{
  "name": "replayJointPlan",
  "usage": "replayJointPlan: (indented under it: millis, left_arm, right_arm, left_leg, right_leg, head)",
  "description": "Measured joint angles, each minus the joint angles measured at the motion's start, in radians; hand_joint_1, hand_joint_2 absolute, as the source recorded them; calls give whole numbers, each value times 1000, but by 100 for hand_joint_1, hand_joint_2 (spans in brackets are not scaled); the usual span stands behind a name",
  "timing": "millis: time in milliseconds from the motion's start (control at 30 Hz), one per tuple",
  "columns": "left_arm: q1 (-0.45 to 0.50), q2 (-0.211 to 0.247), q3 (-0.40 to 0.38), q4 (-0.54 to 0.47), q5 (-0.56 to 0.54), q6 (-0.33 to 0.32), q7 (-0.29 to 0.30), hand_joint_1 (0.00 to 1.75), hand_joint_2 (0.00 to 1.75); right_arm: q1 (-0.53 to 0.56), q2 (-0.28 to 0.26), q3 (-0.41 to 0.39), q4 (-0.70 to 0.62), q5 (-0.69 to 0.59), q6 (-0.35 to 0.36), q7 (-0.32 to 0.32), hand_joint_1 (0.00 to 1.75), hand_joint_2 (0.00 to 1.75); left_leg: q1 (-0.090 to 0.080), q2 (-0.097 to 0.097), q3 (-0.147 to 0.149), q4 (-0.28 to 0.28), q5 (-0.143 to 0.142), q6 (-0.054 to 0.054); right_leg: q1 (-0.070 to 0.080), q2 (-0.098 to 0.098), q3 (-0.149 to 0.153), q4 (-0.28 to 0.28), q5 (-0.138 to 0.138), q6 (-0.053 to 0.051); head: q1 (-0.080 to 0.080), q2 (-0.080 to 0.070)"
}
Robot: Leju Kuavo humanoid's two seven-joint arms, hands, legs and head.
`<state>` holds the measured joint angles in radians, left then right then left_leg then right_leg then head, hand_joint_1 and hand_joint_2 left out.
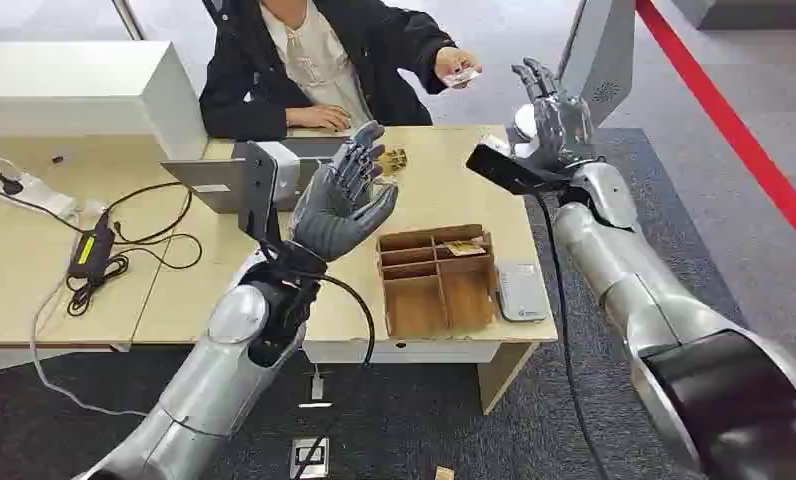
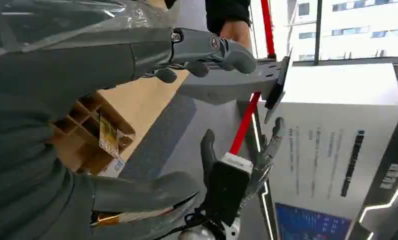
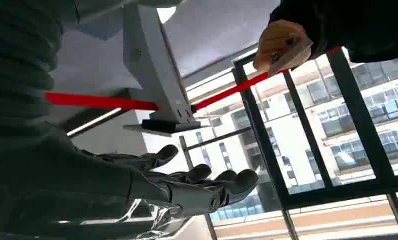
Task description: Pass the card to the sensor for recognition and then transmit it.
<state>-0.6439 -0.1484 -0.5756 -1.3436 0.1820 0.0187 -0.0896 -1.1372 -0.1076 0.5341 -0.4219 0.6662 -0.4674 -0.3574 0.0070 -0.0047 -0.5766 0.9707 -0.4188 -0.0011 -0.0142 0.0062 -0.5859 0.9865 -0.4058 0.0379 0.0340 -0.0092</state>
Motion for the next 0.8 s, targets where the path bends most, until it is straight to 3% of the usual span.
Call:
replayJointPlan:
  millis: [67, 133, 233, 433, 800]
  left_arm:
    - [0, 2, 0, 0, -3, 4, 3, 0, 175]
    - [2, 5, 0, 0, -5, 7, 7, 0, 175]
    - [9, 10, 2, -3, -8, 7, 16, 0, 175]
    - [11, 13, 1, -3, -8, -6, 20, 0, 175]
    - [2, -5, -1, 6, -1, -20, 11, 0, 175]
  right_arm:
    - [1, 2, -22, -8, -90, 42, -18, 0, 175]
    - [5, 7, -55, -32, -234, 134, -13, 0, 175]
    - [48, 7, -86, -113, -375, 185, 48, 0, 175]
    - [100, -9, -100, -207, -323, 181, 73, 0, 175]
    - [23, -22, -93, -155, -108, 121, 35, 0, 175]
  left_leg:
    - [0, 0, 0, 0, 0, 0]
    - [0, 0, 0, 0, 0, 0]
    - [0, 0, 0, 0, 0, 0]
    - [0, 0, 0, 0, 0, 0]
    - [0, 0, 0, 0, 0, 0]
  right_leg:
    - [0, 0, 0, 0, 0, 0]
    - [0, 0, 0, 0, 0, 0]
    - [0, 0, 0, 0, 0, 0]
    - [0, 0, 0, 0, 0, 0]
    - [0, 0, 0, 0, 0, 0]
  head:
    - [0, 0]
    - [0, 0]
    - [0, 0]
    - [0, 0]
    - [0, 0]
